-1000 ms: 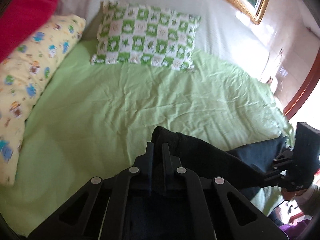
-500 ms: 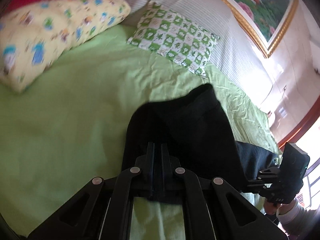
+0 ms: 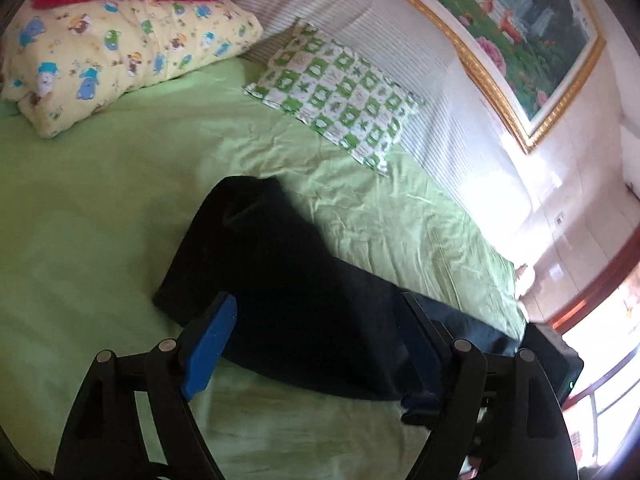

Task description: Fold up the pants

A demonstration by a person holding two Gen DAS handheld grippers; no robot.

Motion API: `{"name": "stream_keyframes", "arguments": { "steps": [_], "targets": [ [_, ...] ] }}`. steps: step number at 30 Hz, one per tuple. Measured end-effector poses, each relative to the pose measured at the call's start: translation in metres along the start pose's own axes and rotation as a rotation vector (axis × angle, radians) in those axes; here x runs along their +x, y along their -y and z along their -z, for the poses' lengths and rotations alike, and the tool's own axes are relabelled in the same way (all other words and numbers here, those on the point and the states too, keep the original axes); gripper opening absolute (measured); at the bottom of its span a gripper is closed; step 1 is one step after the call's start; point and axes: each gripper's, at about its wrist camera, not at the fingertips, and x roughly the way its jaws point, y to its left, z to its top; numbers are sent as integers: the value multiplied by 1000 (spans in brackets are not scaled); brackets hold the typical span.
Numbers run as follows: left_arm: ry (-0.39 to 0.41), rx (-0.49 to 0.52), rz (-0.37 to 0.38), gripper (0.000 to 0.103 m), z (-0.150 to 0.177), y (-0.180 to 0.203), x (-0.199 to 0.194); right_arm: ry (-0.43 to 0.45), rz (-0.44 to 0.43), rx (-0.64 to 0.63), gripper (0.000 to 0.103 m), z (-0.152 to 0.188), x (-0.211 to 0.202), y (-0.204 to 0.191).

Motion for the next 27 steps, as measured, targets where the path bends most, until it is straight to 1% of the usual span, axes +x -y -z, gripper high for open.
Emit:
{"name": "stream_keyframes", "arguments": {
  "steps": [4,5,8,10,13,16,18,19,20,22,24,25,27],
  "targets": [
    [6,-50,-84,82,6,-1,5,18,-10,17,14,1,-6,2],
    [8,-55,-94,82,7,-3,5,24,-9,22,14,1,-9,3],
    [15,-93,-163,82,13,-16,7,55,2,61,14,-4,-21,14],
    [9,-128,-195,82,17,-27,9,87,-2,105,14,-8,-31,25],
    [-13,-192,-203,82,20,-45,13,141,1,191,14,-18,-48,50],
    [-22,-238,-180,82,21,-56,18,174,35,283,14,-31,-58,80],
    [-19,-253,-160,82,18,-57,21,183,41,343,14,-43,-60,102],
    [-21,-265,-144,82,15,-57,24,175,36,375,14,-47,-58,112],
    [-22,-276,-132,82,13,-58,27,146,20,429,14,-54,-51,128],
    [-24,-301,-103,81,10,-60,33,103,5,489,14,-62,-40,146],
    [-26,-319,-97,79,7,-61,40,47,-40,534,14,-71,-24,163],
    [-24,-325,-96,77,6,-61,43,12,-60,551,14,-75,-14,170],
    [-20,-325,-99,72,5,-61,47,-86,-73,558,14,-81,8,179]
  ]
}}
